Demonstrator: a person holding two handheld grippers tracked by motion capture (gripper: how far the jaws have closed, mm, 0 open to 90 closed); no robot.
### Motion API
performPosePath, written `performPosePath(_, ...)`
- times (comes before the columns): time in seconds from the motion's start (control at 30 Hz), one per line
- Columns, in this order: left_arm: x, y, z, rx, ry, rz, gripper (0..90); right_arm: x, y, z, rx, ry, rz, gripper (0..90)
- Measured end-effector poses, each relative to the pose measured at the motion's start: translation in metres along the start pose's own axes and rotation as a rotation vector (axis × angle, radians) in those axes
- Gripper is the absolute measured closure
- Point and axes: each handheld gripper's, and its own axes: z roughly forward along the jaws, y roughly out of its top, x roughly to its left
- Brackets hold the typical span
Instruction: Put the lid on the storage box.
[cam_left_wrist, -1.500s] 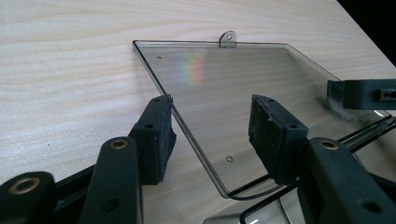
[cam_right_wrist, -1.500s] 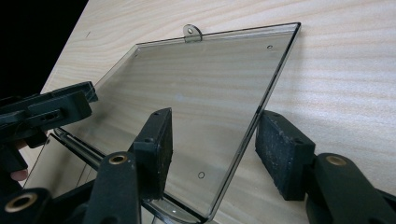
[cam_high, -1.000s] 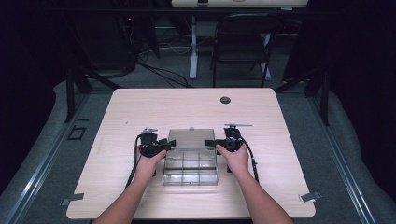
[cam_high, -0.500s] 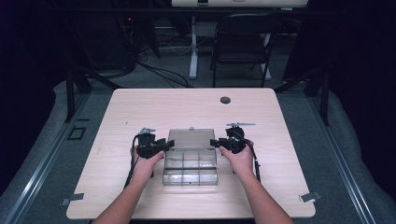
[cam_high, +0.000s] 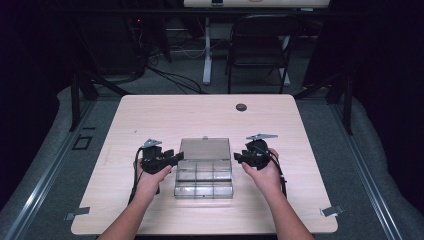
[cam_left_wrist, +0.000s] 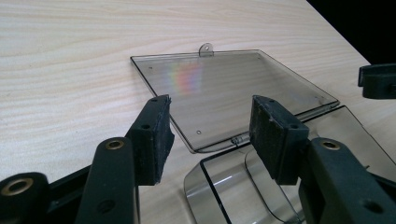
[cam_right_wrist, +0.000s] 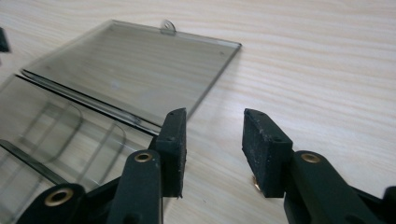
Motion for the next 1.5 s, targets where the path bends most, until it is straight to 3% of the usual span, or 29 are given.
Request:
performPosePath(0.27,0.001,-0.002,-0.009,0.004,0.000,0.033,50.4,-0.011,-0.011,0.002,0.034,-0.066,0.019,67.7)
performPosePath(0.57,0.005,-0.003,-0.013,0.001,-0.006,0.012,50.9,-0.026,-0.019,0.005,0.075,-0.087,0.078,74.4)
performPosePath(0.8,0.005,-0.004,-0.012,0.005,-0.003,0.009,51.3,-0.028,-0.021,0.010,0.103,-0.085,0.094,75.5)
performPosePath(1.5,0.007,-0.005,-0.013,0.008,-0.008,-0.005,51.4,-0.033,-0.024,0.018,0.122,-0.069,0.135,81.1)
